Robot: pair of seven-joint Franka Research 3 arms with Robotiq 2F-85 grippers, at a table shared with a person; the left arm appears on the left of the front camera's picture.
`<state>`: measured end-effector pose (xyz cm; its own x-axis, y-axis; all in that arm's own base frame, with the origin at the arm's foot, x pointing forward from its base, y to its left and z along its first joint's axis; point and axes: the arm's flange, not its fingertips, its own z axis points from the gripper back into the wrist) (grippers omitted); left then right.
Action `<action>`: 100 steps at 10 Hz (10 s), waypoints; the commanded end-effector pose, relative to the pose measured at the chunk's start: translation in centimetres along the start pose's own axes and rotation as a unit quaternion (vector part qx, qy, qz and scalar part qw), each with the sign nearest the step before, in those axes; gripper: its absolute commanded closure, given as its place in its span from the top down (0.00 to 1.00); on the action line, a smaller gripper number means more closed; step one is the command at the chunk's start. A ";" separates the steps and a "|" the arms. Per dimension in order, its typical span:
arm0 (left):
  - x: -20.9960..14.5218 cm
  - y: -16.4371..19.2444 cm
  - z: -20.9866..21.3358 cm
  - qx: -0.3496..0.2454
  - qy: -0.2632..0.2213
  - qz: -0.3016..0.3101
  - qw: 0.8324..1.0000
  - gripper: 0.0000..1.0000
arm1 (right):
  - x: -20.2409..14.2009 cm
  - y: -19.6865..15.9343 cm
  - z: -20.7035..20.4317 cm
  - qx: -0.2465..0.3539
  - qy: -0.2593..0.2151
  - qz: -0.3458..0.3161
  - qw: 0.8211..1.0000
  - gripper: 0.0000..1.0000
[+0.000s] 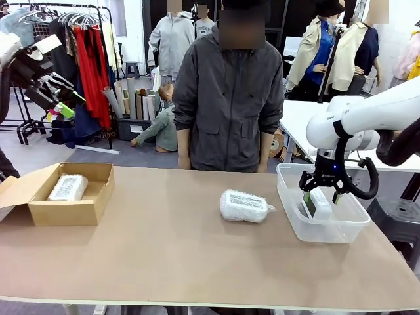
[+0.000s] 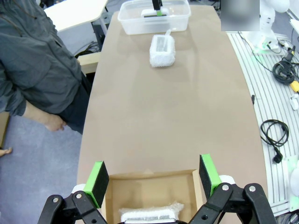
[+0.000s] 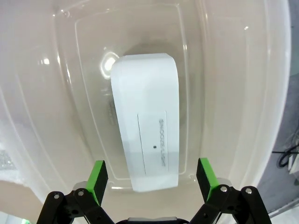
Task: Separate and place wrapped and unwrapped clocks.
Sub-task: If the picked Digital clock is wrapped, place it in the Package Box ; if not, place it in the Organizing box, then pick up the Digital clock indicated by the person.
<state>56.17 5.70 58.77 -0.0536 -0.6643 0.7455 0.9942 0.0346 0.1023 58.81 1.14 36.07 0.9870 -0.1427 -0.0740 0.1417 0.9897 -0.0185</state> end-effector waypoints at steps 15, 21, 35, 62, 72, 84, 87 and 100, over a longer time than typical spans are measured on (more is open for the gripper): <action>0.0 -0.2 0.1 -0.001 -0.002 -0.007 1.000 1.00 | -3.0 0.4 6.6 -0.001 0.108 0.308 0.945 1.00; 0.0 -0.2 0.1 -0.001 -0.002 -0.007 1.000 1.00 | -5.4 0.4 13.1 0.183 0.019 0.599 0.780 1.00; 0.0 -0.2 0.1 -0.001 -0.002 -0.007 1.000 1.00 | -4.4 0.1 14.8 0.204 -0.109 0.696 0.680 1.00; 0.0 -0.2 0.1 -0.001 -0.002 -0.007 1.000 1.00 | 0.9 -3.8 15.9 0.312 -0.317 0.642 0.625 1.00; 0.0 -0.2 0.1 -0.001 -0.002 -0.007 1.000 1.00 | 0.9 -3.8 15.9 0.312 -0.317 0.642 0.625 1.00; 0.0 -0.2 0.1 -0.001 -0.002 -0.007 1.000 1.00 | 0.9 -3.8 15.9 0.312 -0.317 0.642 0.625 1.00; 0.0 -0.2 0.1 -0.001 -0.002 -0.007 1.000 1.00 | 0.9 -3.8 15.9 0.312 -0.317 0.642 0.625 1.00; 2.8 0.4 -2.5 0.014 0.076 0.068 0.995 1.00 | 0.9 -3.8 15.9 0.312 -0.317 0.642 0.625 1.00</action>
<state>56.72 4.32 59.01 0.0318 -0.7203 0.6929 0.9927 0.1033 0.0618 60.36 -2.76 51.91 0.1227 0.6047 0.7869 -0.9913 0.1121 0.0684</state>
